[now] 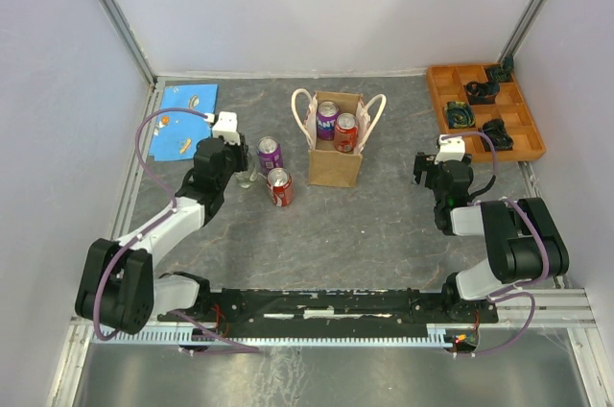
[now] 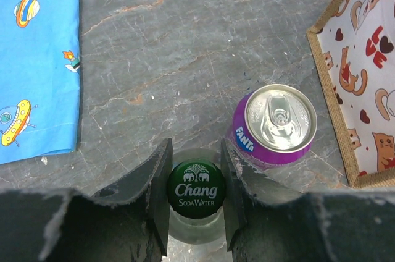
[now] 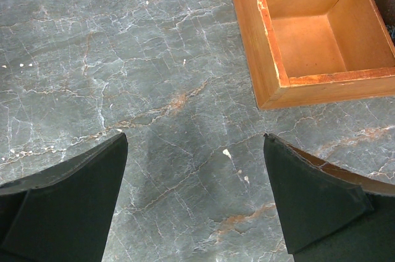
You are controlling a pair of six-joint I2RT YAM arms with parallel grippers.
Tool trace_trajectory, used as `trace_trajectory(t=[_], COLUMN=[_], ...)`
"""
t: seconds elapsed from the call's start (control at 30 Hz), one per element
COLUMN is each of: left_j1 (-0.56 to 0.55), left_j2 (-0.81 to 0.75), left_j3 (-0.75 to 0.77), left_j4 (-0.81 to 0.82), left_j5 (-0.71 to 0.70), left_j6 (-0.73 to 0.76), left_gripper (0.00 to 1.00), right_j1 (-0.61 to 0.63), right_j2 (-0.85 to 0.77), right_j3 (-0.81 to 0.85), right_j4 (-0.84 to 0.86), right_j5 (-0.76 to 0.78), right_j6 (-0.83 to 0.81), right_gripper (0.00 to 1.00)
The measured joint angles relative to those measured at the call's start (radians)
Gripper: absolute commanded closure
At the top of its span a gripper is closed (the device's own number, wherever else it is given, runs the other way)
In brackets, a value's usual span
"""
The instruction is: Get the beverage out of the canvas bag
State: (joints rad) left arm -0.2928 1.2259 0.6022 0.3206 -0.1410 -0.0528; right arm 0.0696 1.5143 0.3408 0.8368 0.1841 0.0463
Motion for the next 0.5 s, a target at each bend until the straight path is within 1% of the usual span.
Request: trace_trajectory(t=[0.07,0.1,0.13,0.17,0.23,0.33,0.43,0.47,0.5], left_j1=[0.006,0.006,0.008,0.008,0.01,0.01,0.01,0.01,0.01], left_j2=[0.011,0.016,0.018,0.019,0.02,0.02,0.02,0.019,0.019], left_j3=[0.0,0.0,0.0,0.001,0.001,0.003,0.019,0.024,0.031], left_j4=[0.019,0.026,0.029,0.031,0.03,0.027,0.026,0.026,0.026], left_j5=[0.002,0.002,0.001,0.001,0.0,-0.006,-0.013,-0.015,-0.015], left_j6=[-0.002,-0.003,-0.004,-0.005,-0.006,-0.008,-0.01,-0.011,-0.011], left_gripper=[0.95,0.89,0.79,0.72,0.56,0.43,0.17,0.04,0.0], right_j1=[0.0,0.0,0.0,0.0,0.0,0.0,0.0,0.0,0.0], right_j2=[0.0,0.0,0.0,0.0,0.0,0.0,0.0,0.0,0.0], right_j3=[0.0,0.0,0.0,0.0,0.0,0.0,0.0,0.0,0.0], right_j4=[0.0,0.0,0.0,0.0,0.0,0.0,0.0,0.0,0.0], right_j5=[0.0,0.0,0.0,0.0,0.0,0.0,0.0,0.0,0.0], right_j6=[0.0,0.0,0.0,0.0,0.0,0.0,0.0,0.0,0.0], right_gripper=[0.01,0.01,0.01,0.01,0.01,0.01,0.01,0.01,0.01])
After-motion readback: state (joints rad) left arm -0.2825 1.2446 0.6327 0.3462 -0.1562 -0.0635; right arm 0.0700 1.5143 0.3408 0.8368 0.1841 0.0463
